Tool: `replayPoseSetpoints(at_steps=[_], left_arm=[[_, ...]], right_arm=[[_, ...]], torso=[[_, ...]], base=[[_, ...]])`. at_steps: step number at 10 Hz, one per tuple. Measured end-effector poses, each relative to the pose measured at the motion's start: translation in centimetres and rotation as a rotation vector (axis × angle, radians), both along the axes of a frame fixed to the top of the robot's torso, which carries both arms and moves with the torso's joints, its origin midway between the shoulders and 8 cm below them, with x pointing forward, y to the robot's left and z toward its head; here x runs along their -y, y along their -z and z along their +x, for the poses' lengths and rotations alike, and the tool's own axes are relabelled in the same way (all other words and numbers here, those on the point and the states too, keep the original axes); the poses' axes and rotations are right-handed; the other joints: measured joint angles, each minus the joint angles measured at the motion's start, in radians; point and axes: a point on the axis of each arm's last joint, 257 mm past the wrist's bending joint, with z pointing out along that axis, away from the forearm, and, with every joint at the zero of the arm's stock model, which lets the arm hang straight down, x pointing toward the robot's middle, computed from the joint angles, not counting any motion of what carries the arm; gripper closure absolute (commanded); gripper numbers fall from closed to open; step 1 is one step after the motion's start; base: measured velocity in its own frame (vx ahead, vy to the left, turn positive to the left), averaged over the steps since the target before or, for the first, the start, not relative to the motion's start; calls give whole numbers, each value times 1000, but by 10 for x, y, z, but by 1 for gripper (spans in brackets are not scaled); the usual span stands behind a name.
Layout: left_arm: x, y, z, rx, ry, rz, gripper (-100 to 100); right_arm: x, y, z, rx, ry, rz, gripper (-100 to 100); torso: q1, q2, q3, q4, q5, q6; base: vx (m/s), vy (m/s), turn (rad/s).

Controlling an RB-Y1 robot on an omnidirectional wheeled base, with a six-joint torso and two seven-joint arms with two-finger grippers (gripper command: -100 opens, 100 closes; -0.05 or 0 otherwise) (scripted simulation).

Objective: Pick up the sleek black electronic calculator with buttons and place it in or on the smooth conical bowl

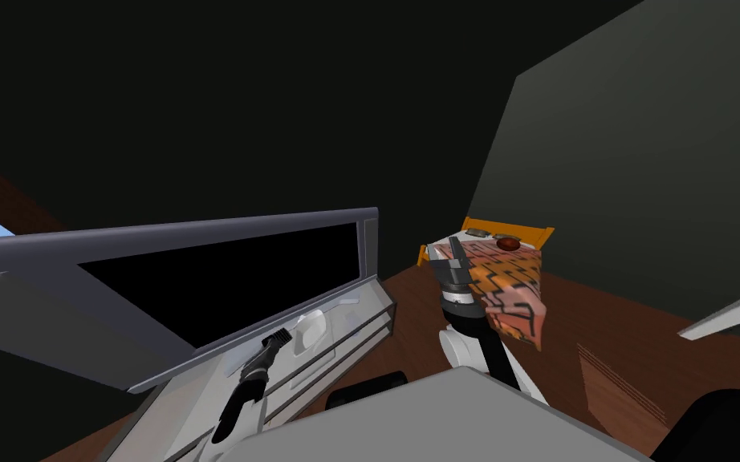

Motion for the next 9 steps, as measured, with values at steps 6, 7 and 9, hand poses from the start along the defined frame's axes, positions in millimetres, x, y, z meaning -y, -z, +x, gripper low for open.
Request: replayPoseSetpoints(at_steps=[6, 7, 9], left_arm=[[27, -20, 10, 74, 98, 103, 100], [33, -22, 13, 82, 117, 118, 100], [45, -27, 14, 106, 149, 146, 100]], right_arm=[[0, 0, 0, 0, 0, 0, 0], [0, 0, 0, 0, 0, 0, 0], [0, 0, 0, 0, 0, 0, 0]], torso=[[-2, 0, 0, 1, -1, 3], [-2, 0, 0, 0, -1, 3], [-1, 1, 1, 0, -1, 3]], base=[[60, -61, 135], [52, -55, 61], [58, -58, 143]])
